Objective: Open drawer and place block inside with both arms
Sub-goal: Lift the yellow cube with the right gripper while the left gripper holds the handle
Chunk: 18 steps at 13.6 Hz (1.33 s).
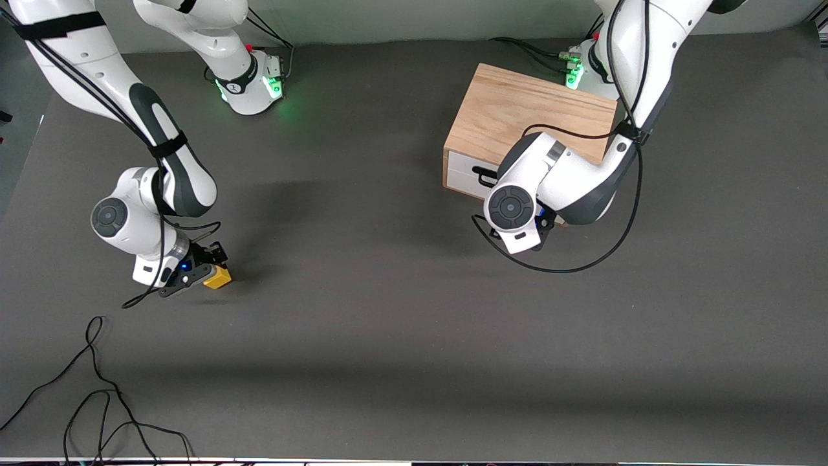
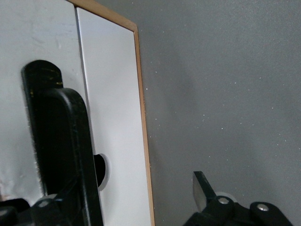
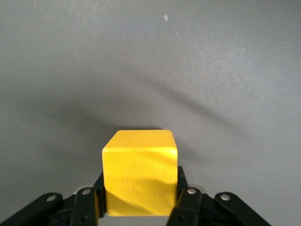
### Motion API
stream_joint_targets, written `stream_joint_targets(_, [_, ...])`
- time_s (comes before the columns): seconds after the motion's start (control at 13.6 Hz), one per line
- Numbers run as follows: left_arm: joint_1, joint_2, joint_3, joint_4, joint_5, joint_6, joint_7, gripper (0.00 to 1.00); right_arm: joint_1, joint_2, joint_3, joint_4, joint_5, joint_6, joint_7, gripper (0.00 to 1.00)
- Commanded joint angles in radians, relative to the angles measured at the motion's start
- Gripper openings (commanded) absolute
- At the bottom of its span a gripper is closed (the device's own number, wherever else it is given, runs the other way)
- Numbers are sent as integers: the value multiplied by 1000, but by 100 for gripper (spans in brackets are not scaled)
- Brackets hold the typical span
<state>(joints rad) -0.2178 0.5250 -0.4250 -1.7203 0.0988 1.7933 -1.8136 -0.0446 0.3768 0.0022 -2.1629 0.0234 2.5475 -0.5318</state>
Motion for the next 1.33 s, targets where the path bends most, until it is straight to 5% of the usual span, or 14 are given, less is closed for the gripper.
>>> stream_joint_targets(0.0, [-8,-2,2,5,36,38,-26,100,6,-123,1,55,20,-178,75,0])
stream_joint_targets(0.89, [-22,109,2,223,91,90,-26,100,40,-322,5,564,20,-932,463,0])
stream_joint_targets(1.25, [-22,112,0,229,101,75,-32,100,87,-357,9,597,20,-1006,671,0])
